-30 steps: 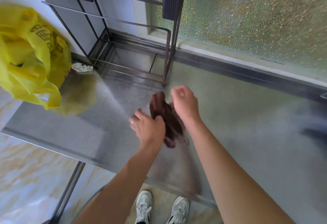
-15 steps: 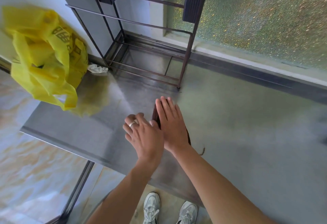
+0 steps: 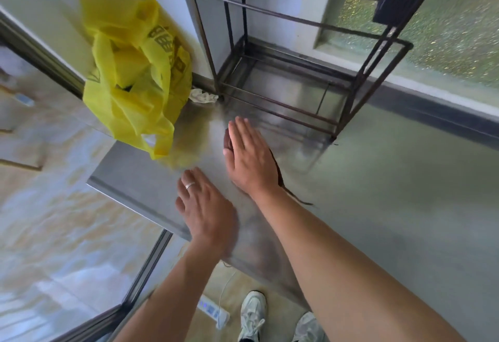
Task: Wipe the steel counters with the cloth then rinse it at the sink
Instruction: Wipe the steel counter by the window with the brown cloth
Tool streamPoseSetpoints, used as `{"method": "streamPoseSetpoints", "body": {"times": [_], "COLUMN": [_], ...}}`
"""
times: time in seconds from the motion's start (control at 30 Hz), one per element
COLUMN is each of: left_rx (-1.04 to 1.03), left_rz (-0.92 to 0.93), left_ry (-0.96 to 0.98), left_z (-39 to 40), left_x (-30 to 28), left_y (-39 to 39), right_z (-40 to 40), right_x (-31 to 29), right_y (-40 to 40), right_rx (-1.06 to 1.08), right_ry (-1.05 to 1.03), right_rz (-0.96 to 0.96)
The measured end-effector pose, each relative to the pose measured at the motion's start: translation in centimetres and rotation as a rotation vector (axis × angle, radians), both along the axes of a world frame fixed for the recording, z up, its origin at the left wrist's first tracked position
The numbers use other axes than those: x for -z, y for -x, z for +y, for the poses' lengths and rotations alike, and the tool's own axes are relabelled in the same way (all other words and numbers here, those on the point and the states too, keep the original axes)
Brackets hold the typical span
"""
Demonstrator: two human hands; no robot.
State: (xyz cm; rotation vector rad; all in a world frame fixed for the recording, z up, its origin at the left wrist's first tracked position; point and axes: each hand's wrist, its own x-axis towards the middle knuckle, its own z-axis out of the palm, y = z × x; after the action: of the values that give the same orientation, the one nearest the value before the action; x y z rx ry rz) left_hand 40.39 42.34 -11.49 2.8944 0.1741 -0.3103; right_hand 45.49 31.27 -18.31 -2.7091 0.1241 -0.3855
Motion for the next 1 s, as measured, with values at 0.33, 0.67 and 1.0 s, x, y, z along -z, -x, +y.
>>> {"method": "streamPoseSetpoints", "body": {"times": [0.33, 0.67, 1.0], "left_rx": [0.065, 0.233, 0.498], "left_rz": [0.088, -0.049, -0.044], "left_ry": [-0.233, -0.041, 0.001], "left_z": [0.9, -5.2, -9.2], "left_x": [1.3, 2.6, 1.9], "left_y": [-1.2, 2.7, 8.6], "right_z": [1.4, -6.5, -15.5], "right_x": [-0.5, -0.6, -0.5], "right_y": [-0.8, 6.4, 16.4], "right_rx": [-0.273, -0.067, 0.215], "right_ry": [0.003, -0.07, -0.001], "right_rz": [0.002, -0.06, -0.009]}}
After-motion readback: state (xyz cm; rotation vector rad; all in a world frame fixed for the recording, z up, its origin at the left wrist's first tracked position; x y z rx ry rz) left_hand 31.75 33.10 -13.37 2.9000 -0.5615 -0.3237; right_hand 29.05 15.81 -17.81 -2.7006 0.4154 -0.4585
